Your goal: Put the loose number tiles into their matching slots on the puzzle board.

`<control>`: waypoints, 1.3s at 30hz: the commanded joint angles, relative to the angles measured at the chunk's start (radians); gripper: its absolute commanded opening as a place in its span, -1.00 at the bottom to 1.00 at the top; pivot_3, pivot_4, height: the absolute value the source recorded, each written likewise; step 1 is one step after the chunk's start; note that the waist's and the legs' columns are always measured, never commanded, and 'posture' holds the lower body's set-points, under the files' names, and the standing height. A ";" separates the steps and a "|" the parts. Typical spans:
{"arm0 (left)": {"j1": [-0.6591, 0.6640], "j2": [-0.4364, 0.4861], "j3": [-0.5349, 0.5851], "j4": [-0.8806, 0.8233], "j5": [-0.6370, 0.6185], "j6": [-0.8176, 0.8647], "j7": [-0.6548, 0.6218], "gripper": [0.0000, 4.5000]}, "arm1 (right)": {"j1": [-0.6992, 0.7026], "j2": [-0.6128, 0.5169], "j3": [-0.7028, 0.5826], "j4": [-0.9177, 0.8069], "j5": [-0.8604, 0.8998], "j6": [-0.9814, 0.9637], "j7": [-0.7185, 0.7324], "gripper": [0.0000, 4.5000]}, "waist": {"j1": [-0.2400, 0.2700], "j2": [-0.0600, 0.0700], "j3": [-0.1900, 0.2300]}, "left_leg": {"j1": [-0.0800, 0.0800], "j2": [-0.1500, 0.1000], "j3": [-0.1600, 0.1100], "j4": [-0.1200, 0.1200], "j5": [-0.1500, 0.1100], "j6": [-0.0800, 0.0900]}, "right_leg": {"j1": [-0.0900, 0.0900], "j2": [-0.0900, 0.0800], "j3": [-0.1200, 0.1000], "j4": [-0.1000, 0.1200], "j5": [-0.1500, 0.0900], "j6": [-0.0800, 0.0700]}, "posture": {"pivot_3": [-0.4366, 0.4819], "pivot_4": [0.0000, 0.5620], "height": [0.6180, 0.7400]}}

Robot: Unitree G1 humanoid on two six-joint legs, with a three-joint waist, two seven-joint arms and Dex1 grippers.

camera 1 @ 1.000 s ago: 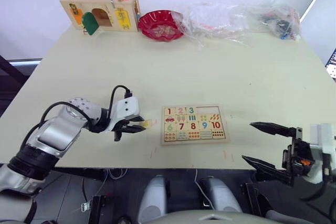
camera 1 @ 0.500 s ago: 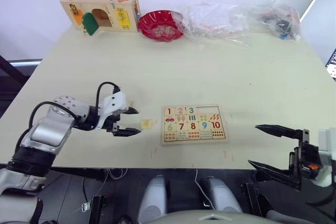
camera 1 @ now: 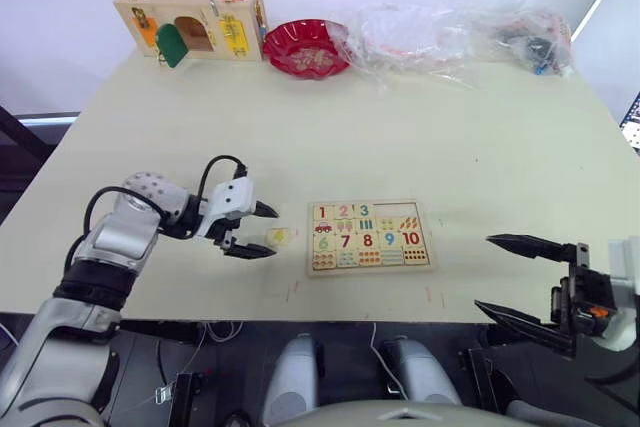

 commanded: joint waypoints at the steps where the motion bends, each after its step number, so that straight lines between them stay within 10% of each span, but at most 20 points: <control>1: -0.018 -0.001 0.007 -0.035 0.008 0.007 0.000 0.72 | 0.002 0.001 -0.022 -0.032 0.011 -0.010 -0.002 1.00 | 0.000 0.000 0.000 | 0.000 0.000 0.000 0.000 0.000 0.000 | 0.000 0.000 0.000 0.000 0.000 0.000 | -0.05 -0.47 1.00; 6: -0.018 -0.004 0.007 -0.030 0.015 0.004 -0.004 0.72 | 0.003 0.001 -0.019 -0.030 0.006 -0.012 0.000 1.00 | 0.000 0.000 0.000 | 0.000 0.000 0.000 0.000 0.000 0.000 | 0.000 0.000 0.000 0.000 0.000 0.000 | -0.05 -0.47 1.00; 14: -0.007 0.000 0.005 -0.026 0.037 -0.017 -0.006 -0.58 | 0.000 0.001 -0.016 -0.028 0.004 -0.013 0.001 1.00 | 0.000 0.000 0.000 | 0.000 0.000 0.000 0.000 0.000 0.000 | 0.000 0.000 0.000 0.000 0.000 0.000 | -0.05 -0.47 1.00; 28: -0.226 0.115 -0.027 -0.381 -0.054 0.511 -0.105 -0.58 | 0.002 0.034 -0.039 -0.020 -0.011 -0.032 -0.020 1.00 | 0.004 -0.001 0.001 | -0.001 0.000 -0.001 0.000 0.000 0.000 | 0.000 0.000 -0.001 0.000 0.000 0.000 | -0.05 -0.47 1.00; 39: -0.604 -0.106 -0.317 -0.398 0.033 0.877 0.010 -0.58 | 0.066 0.073 -0.108 -0.058 -0.010 -0.050 -0.065 1.00 | -0.003 0.000 0.001 | -0.001 -0.002 -0.005 0.001 0.000 0.000 | 0.001 0.003 0.000 0.000 0.000 0.001 | -0.05 -0.47 1.00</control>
